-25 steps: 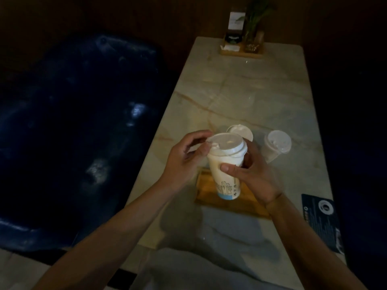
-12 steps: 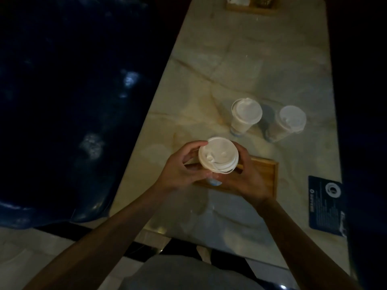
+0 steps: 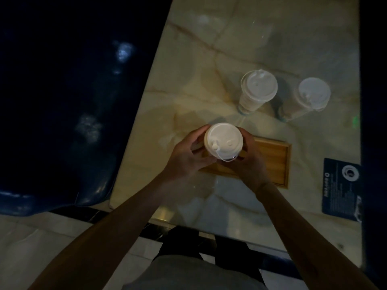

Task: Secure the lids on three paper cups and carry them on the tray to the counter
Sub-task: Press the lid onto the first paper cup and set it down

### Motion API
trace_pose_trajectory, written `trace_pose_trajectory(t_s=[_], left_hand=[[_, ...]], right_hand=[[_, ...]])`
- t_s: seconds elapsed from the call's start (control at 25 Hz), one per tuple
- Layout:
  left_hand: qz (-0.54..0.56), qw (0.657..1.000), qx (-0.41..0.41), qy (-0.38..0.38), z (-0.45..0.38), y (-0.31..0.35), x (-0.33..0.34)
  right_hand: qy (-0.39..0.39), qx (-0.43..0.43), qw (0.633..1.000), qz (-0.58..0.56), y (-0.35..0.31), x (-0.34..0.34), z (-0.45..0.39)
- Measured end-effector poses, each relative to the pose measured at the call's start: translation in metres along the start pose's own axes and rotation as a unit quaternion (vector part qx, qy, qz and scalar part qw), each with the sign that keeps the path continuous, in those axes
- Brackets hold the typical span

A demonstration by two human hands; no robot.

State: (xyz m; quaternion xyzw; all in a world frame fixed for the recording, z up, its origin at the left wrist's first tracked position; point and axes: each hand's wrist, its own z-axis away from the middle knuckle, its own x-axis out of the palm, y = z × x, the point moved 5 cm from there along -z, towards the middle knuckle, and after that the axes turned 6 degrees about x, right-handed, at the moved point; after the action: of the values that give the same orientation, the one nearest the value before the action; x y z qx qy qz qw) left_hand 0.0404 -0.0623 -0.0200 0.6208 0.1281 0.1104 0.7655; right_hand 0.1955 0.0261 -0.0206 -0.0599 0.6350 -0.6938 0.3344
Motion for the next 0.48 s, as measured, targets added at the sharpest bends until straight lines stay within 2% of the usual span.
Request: trace_pose_trajectory(t_s=[0.48], left_hand=[[-0.073, 0.997, 0.025, -0.017, -0.012, -0.020, -0.008]], right_hand=[[0.016, 0.017, 1.000, 0.000, 0.014, 0.009, -0.007]])
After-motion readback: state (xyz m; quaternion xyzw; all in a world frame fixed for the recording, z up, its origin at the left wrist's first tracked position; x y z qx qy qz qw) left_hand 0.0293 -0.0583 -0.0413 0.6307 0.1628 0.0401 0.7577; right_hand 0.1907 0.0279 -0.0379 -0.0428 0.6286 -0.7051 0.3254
